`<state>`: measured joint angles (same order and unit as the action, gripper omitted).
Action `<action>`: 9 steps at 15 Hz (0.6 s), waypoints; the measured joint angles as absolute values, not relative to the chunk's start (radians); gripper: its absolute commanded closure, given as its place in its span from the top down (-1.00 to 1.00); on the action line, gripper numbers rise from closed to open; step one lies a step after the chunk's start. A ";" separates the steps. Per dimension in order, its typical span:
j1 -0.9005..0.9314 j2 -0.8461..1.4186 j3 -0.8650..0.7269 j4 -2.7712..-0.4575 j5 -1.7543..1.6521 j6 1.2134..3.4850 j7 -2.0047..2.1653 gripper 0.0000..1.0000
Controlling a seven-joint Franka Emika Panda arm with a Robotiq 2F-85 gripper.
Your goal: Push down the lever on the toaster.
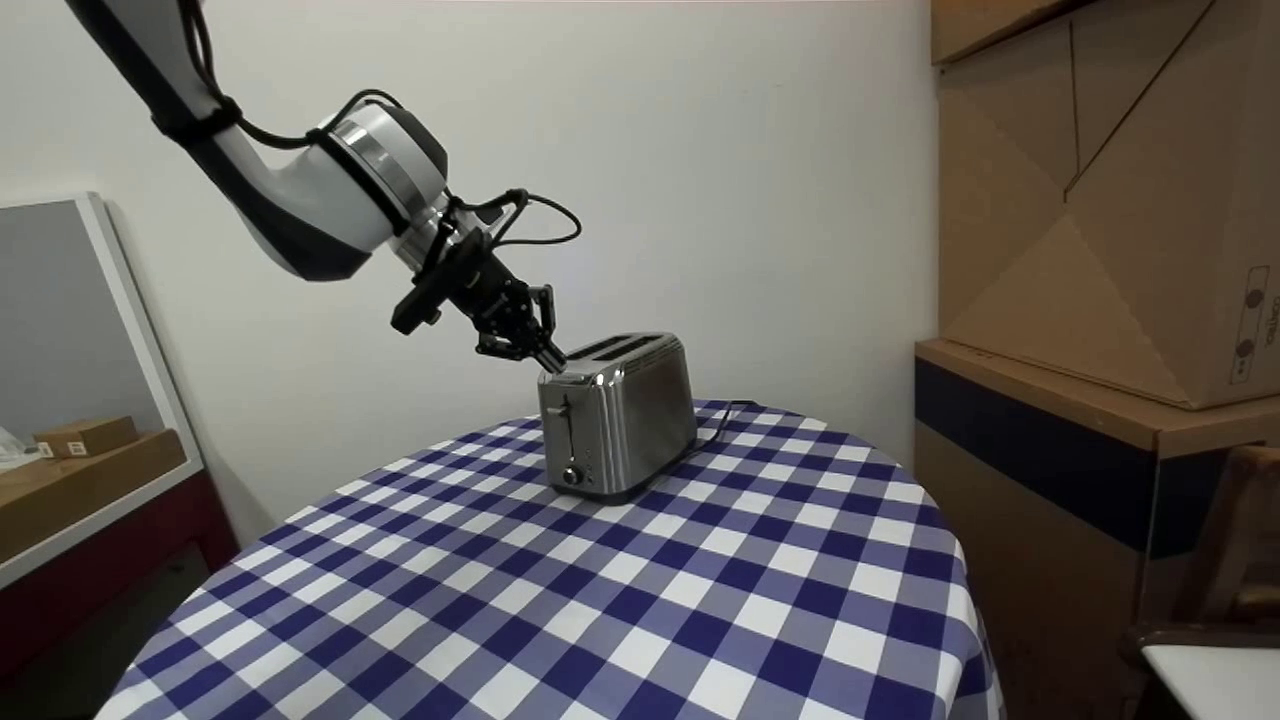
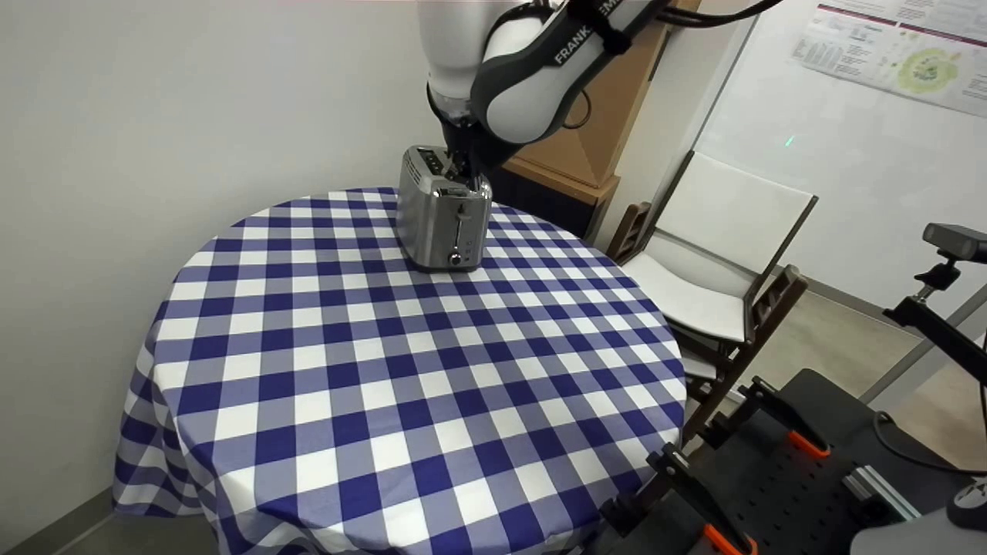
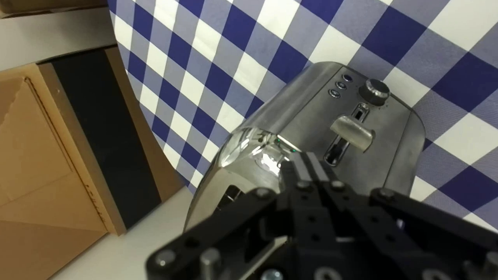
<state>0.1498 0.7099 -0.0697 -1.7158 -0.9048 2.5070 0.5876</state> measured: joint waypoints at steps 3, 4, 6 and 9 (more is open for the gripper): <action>0.160 0.780 -0.081 -1.652 -0.904 2.508 0.588 -1.00; 0.166 0.788 -0.085 -1.640 -0.904 2.506 0.587 -1.00; 0.175 0.805 -0.086 -1.630 -0.903 2.507 0.587 -1.00; 0.188 0.847 -0.087 -1.615 -0.903 2.514 0.587 -1.00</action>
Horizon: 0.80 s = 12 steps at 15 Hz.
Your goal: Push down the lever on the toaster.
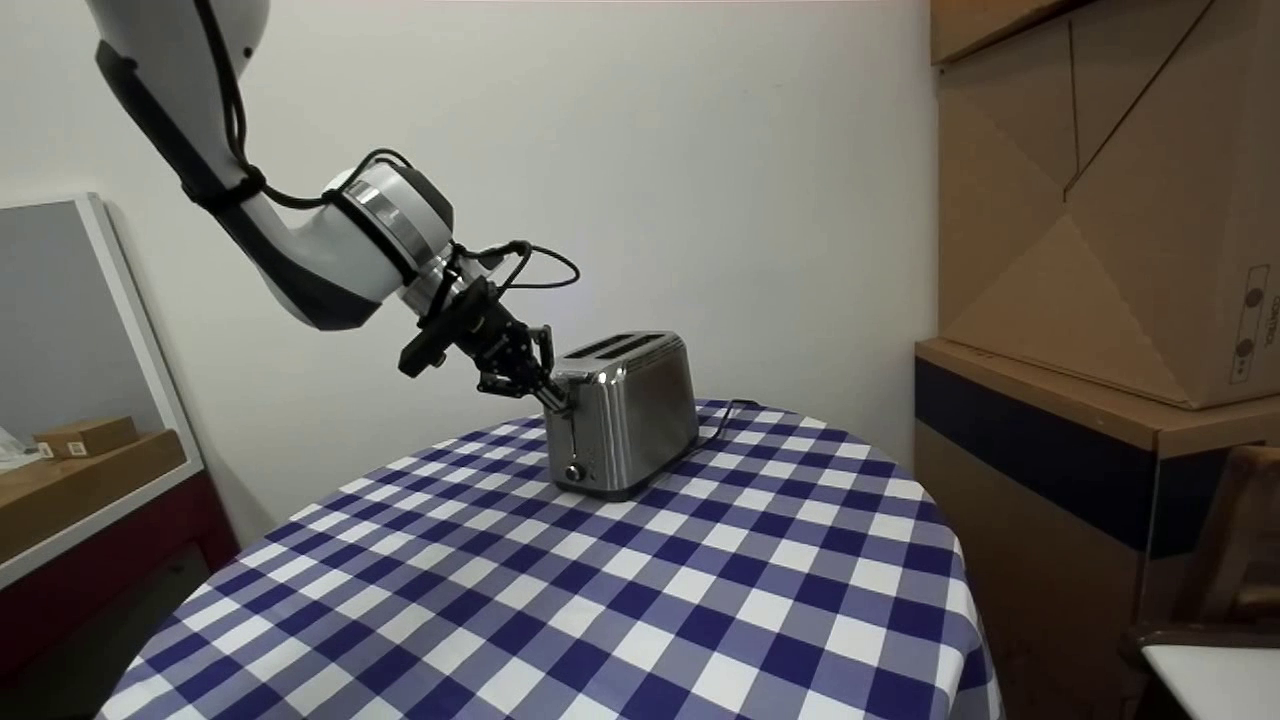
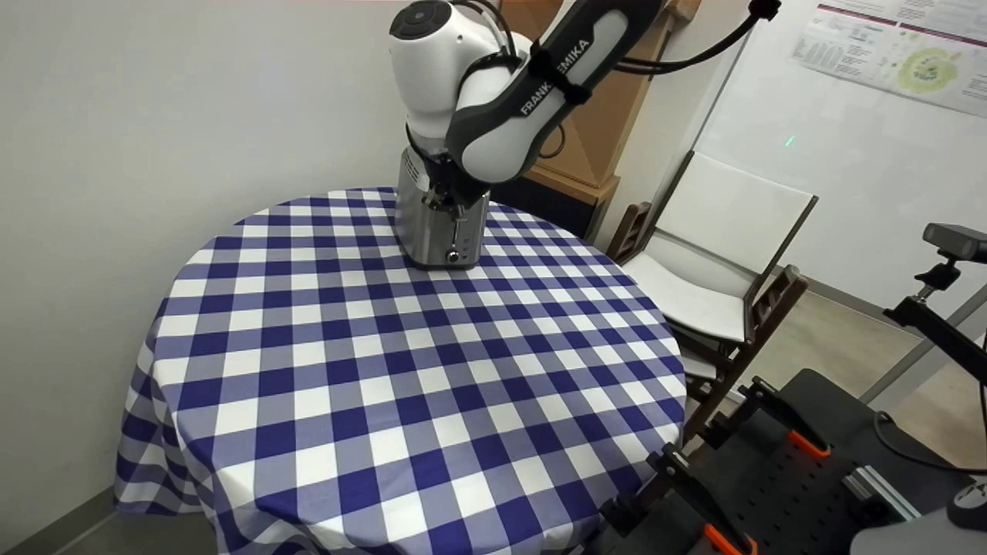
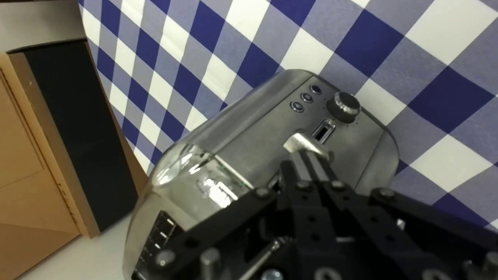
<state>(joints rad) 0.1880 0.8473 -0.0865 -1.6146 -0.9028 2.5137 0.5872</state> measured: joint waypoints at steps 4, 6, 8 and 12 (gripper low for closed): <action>0.196 0.898 -0.091 -1.590 -0.903 2.520 0.587 -1.00; 0.197 0.922 -0.096 -1.579 -0.903 2.531 0.587 -1.00; 0.197 0.946 -0.102 -1.568 -0.900 2.545 0.587 -1.00; 0.197 0.968 -0.112 -1.552 -0.887 2.556 0.586 -1.00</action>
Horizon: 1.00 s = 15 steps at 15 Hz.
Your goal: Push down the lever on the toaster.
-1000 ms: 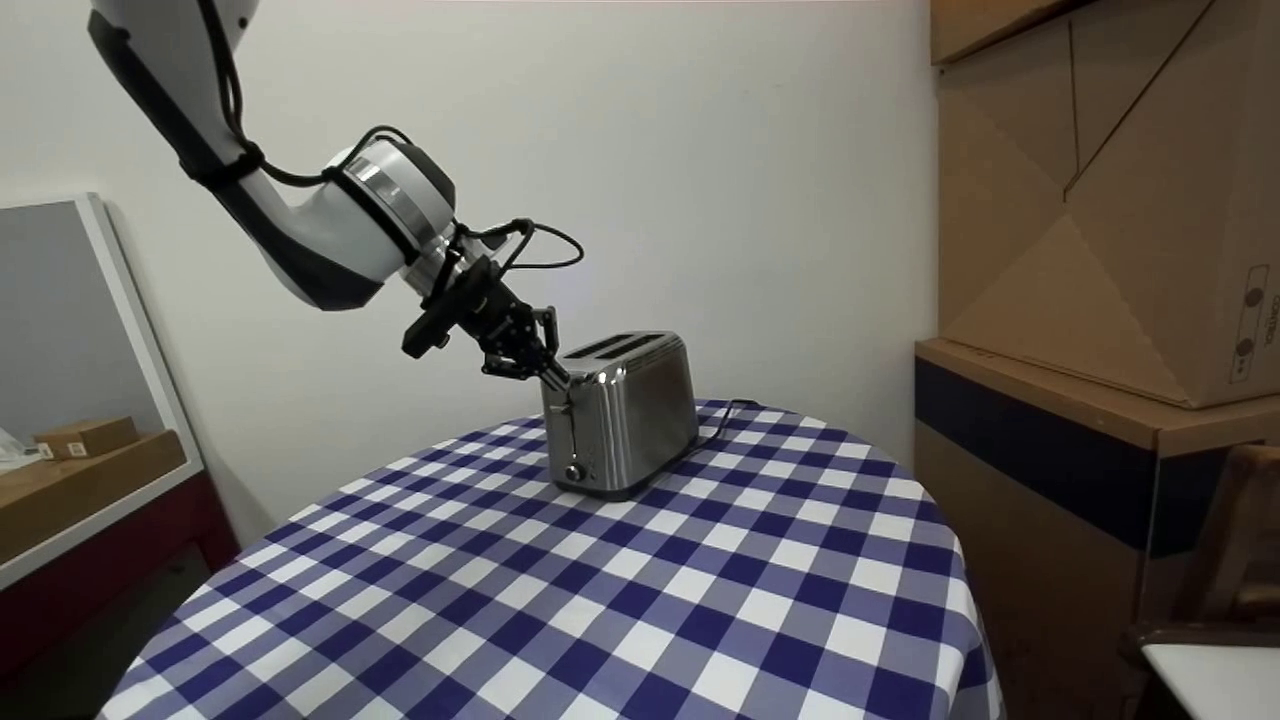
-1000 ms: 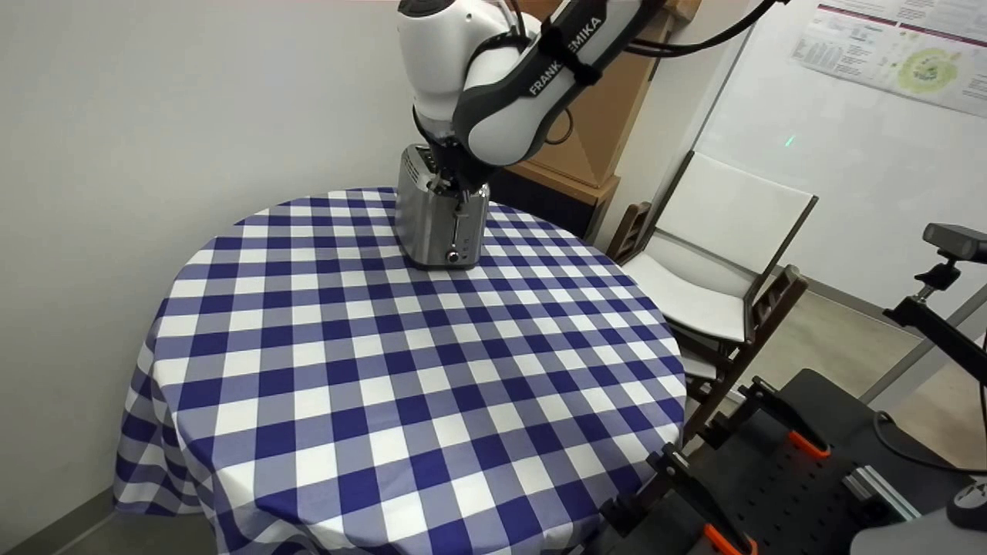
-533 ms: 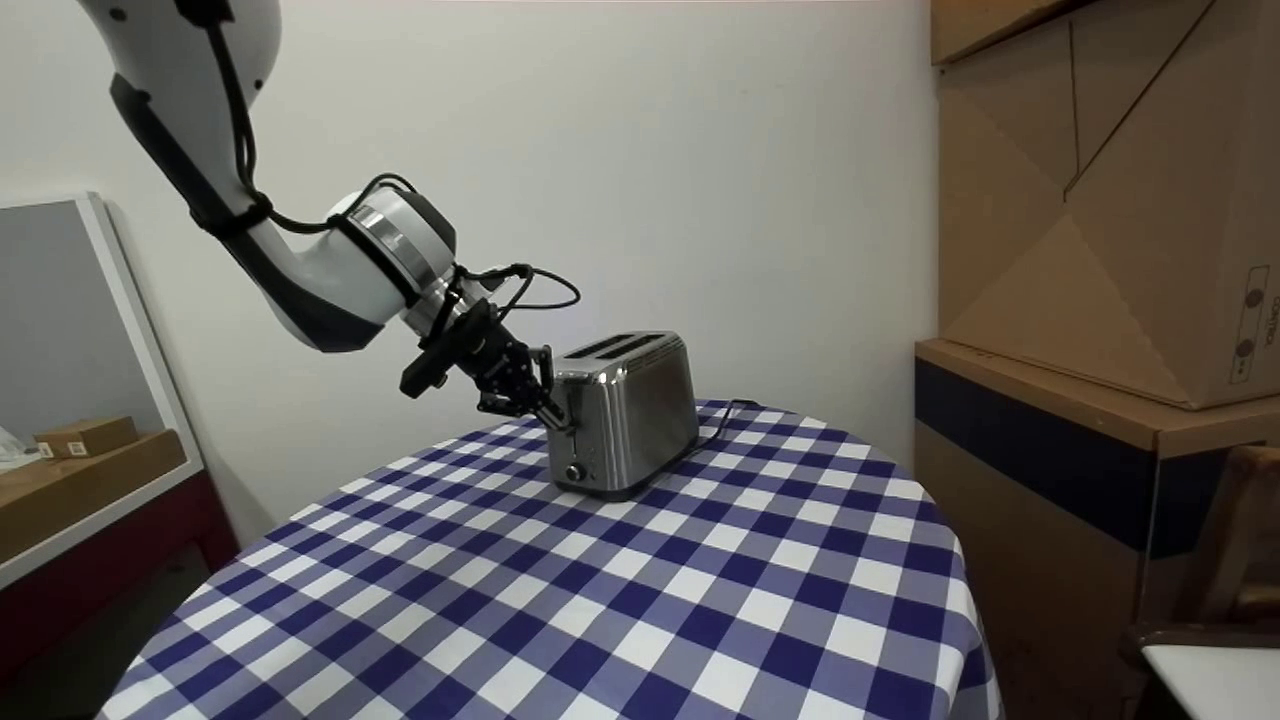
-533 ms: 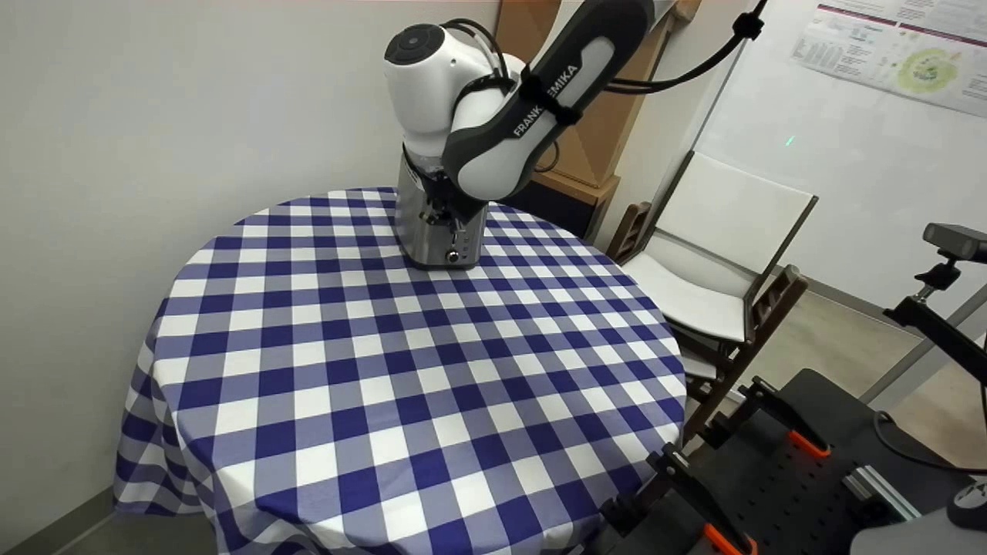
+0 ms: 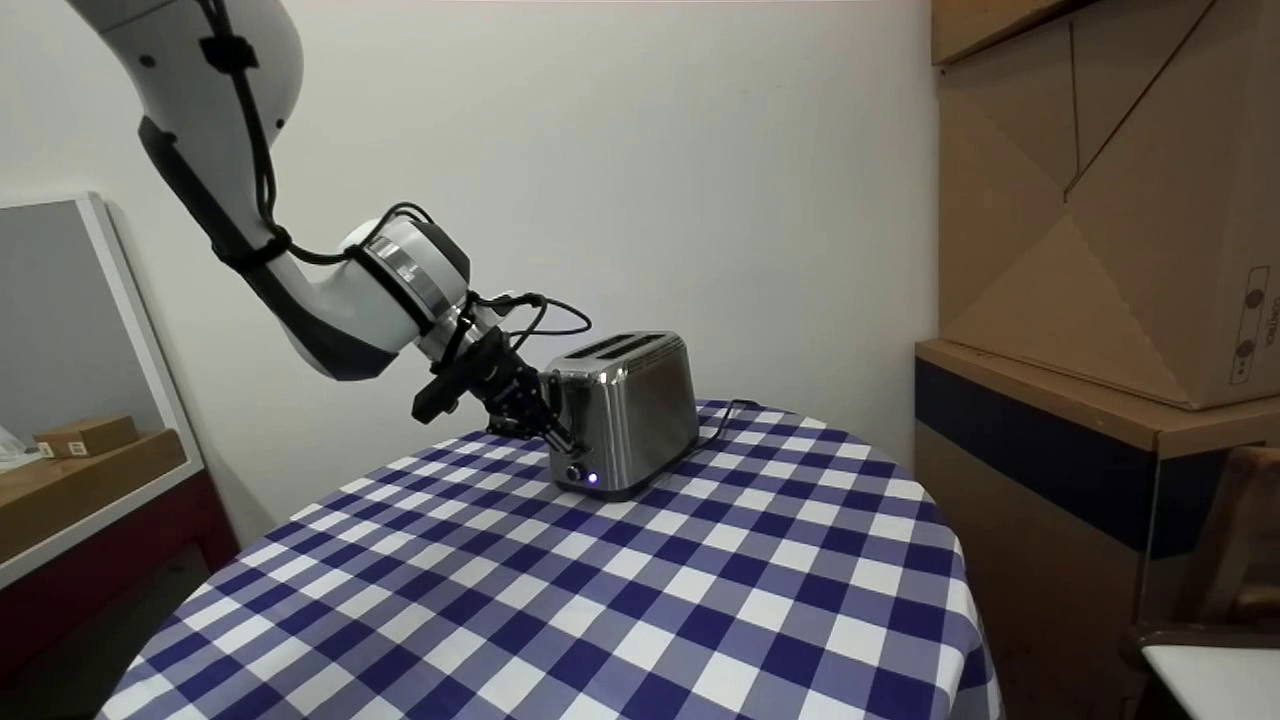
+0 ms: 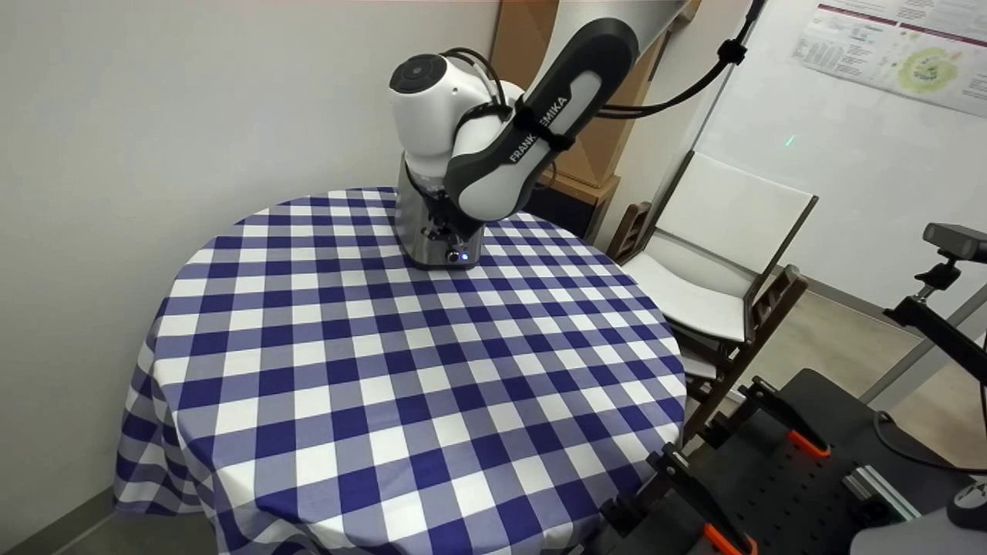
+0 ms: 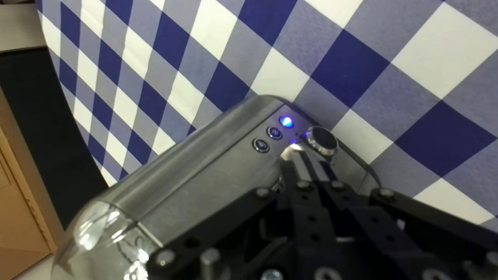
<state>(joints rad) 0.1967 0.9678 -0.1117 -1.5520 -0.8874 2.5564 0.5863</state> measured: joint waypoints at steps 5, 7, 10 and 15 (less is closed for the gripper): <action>0.191 0.965 -0.117 -1.550 -0.835 2.563 0.571 -1.00; 0.176 0.947 -0.107 -1.565 -0.761 2.577 0.537 -1.00; 0.137 0.847 -0.056 -1.647 -0.596 2.585 0.438 -1.00; 0.084 0.575 0.021 -1.844 -0.292 2.495 0.240 -0.46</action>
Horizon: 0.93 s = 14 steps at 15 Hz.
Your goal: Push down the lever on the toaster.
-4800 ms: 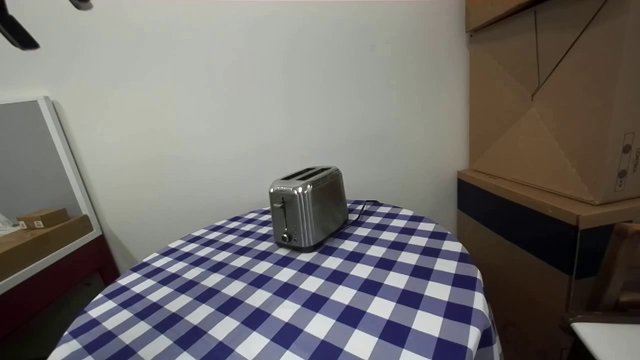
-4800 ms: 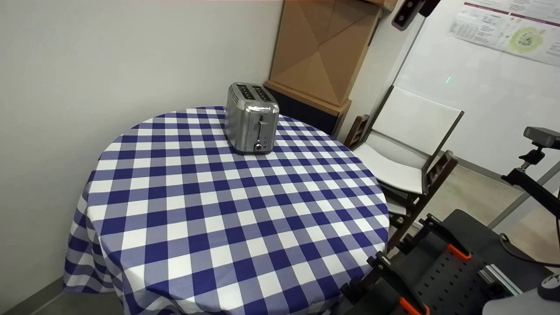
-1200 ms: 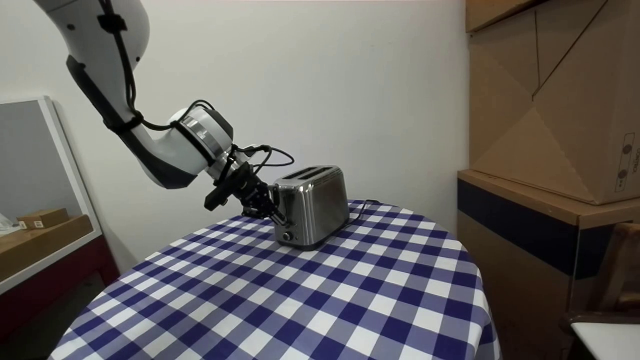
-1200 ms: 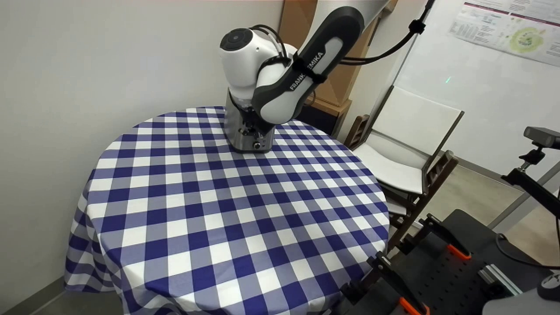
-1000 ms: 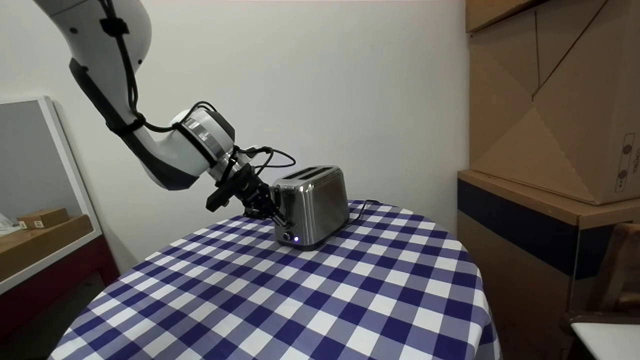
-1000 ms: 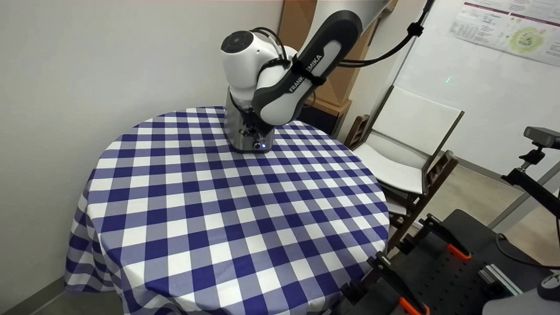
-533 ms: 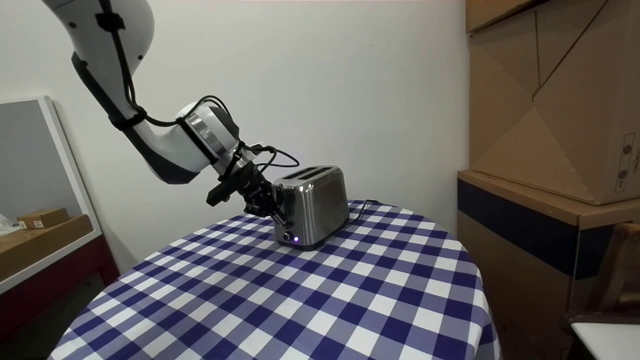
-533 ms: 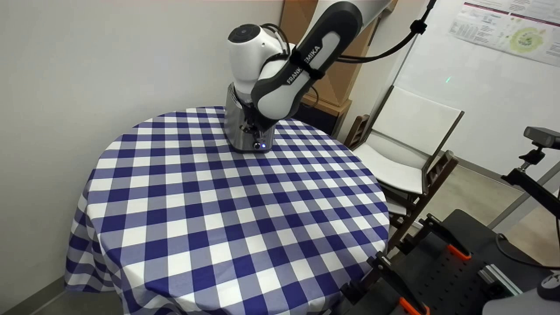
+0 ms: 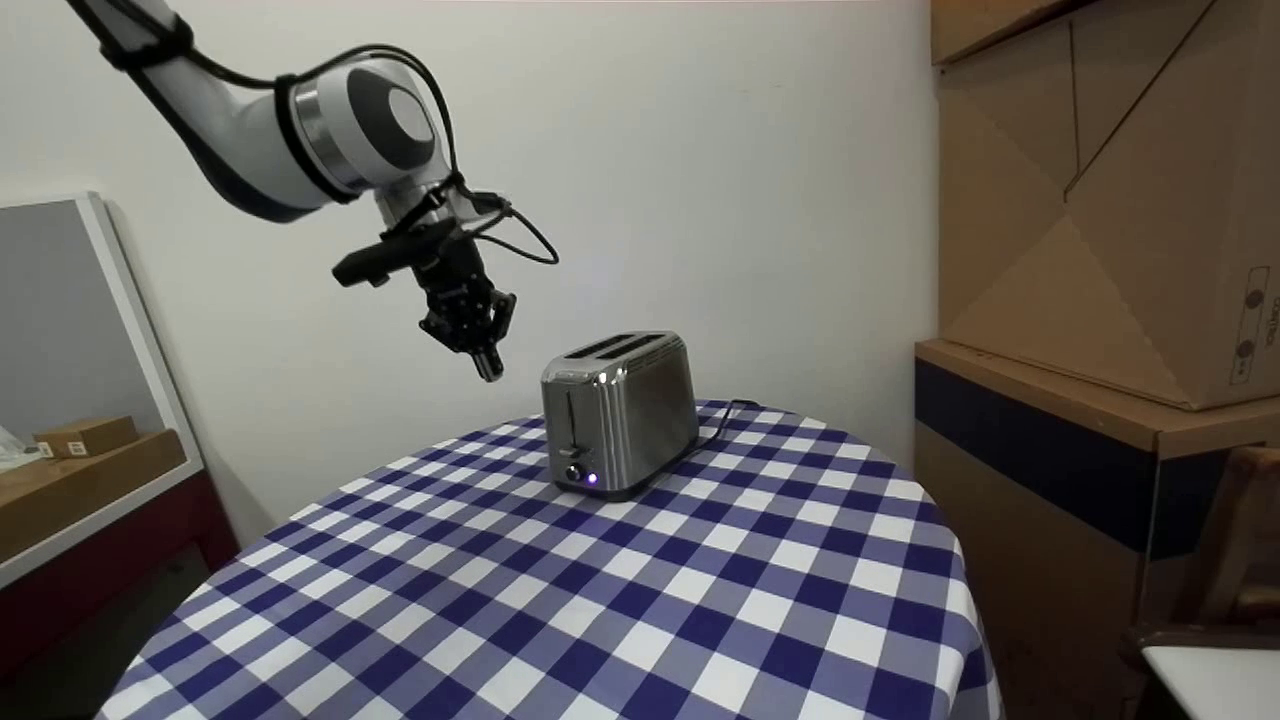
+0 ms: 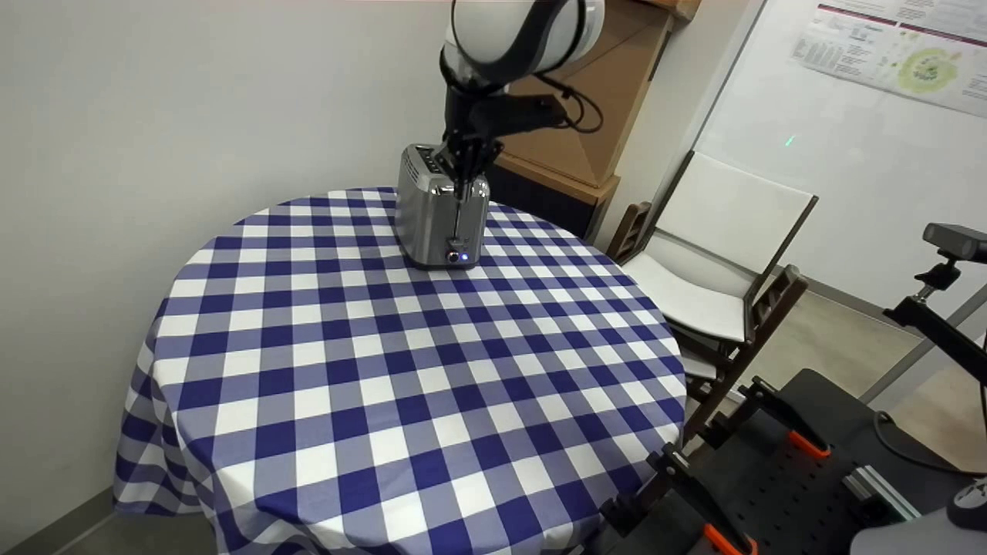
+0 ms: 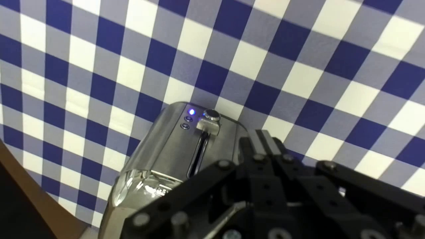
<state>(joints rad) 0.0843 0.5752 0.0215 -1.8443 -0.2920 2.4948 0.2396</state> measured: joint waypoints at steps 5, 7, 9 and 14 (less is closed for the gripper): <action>0.078 0.296 0.028 -2.018 -0.189 2.305 0.159 0.24; 0.079 0.185 0.029 -2.094 -0.189 2.252 0.154 0.53; 0.082 0.084 0.032 -2.170 -0.191 2.223 0.154 0.82; 0.080 -0.118 0.038 -2.343 -0.193 2.218 0.156 1.00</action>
